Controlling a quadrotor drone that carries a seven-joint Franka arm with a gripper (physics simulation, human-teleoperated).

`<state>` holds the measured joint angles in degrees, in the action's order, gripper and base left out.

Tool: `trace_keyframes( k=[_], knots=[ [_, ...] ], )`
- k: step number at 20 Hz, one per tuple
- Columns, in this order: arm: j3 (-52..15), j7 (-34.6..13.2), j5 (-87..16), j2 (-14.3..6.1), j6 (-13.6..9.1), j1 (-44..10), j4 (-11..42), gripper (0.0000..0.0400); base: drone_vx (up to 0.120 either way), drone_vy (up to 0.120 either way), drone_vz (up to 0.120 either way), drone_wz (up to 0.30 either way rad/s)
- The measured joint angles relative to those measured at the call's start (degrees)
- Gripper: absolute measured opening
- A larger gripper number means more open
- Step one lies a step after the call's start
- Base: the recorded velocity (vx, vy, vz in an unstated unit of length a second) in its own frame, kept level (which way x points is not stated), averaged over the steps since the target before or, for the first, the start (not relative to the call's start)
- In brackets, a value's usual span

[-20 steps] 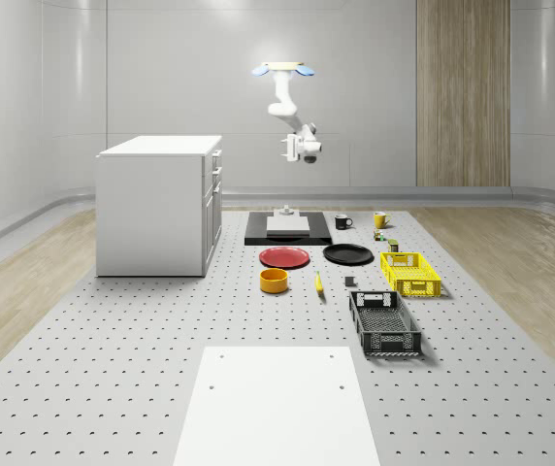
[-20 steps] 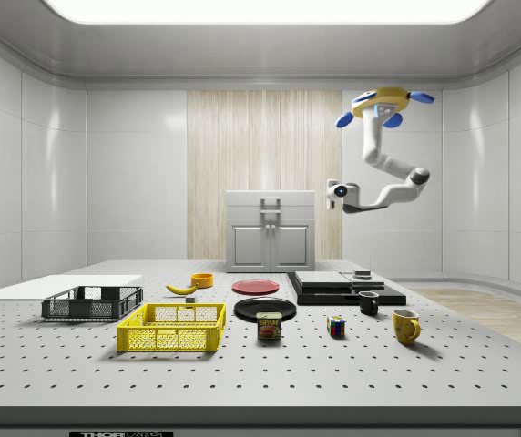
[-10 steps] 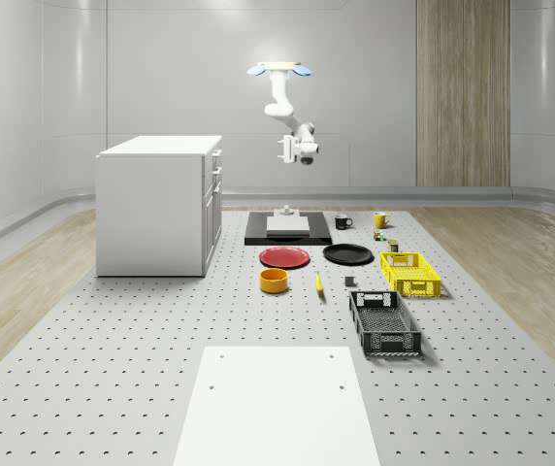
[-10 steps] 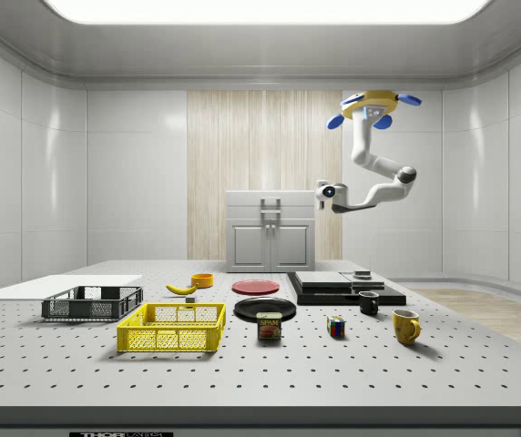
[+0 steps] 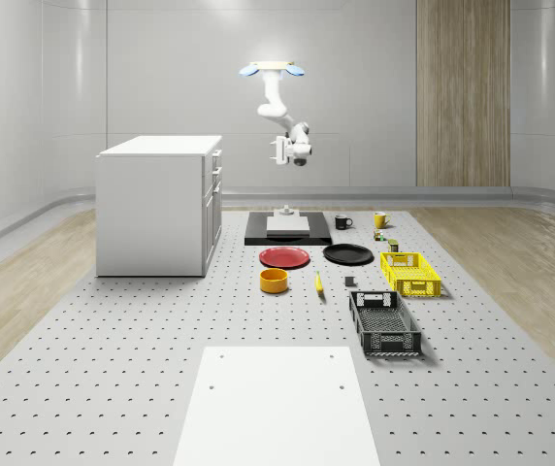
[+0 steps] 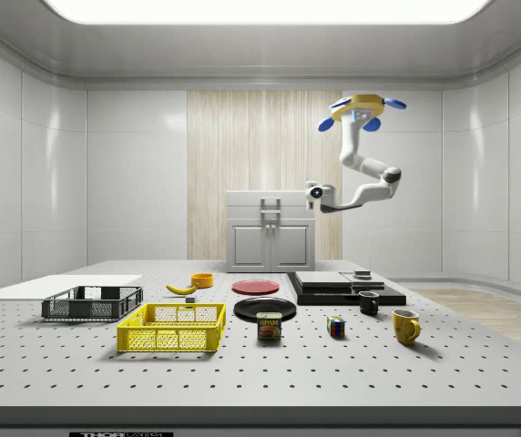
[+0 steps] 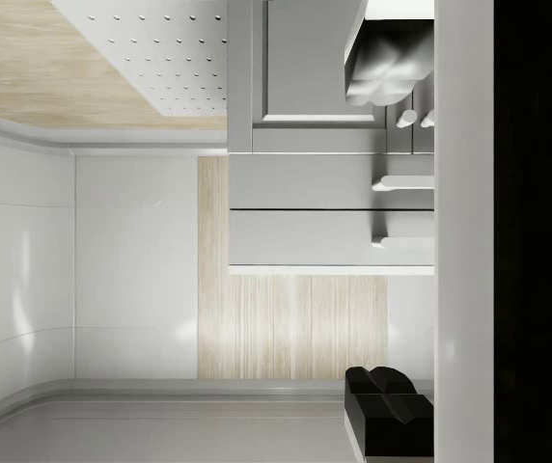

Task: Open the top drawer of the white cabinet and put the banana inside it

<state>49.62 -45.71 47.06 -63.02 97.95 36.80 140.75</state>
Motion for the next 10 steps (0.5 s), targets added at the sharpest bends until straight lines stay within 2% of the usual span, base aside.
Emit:
trace_keyframes(
  k=[2,10],
  knots=[
    [0.1,-0.2,-0.2,-0.3,0.2,0.2,0.0,0.04,0.12,-0.02,0.0,0.0],
    [0.4,-0.9,-1.1,-1.3,1.1,1.2,0.2,0.04,0.12,-0.12,0.0,0.0]
  ],
)
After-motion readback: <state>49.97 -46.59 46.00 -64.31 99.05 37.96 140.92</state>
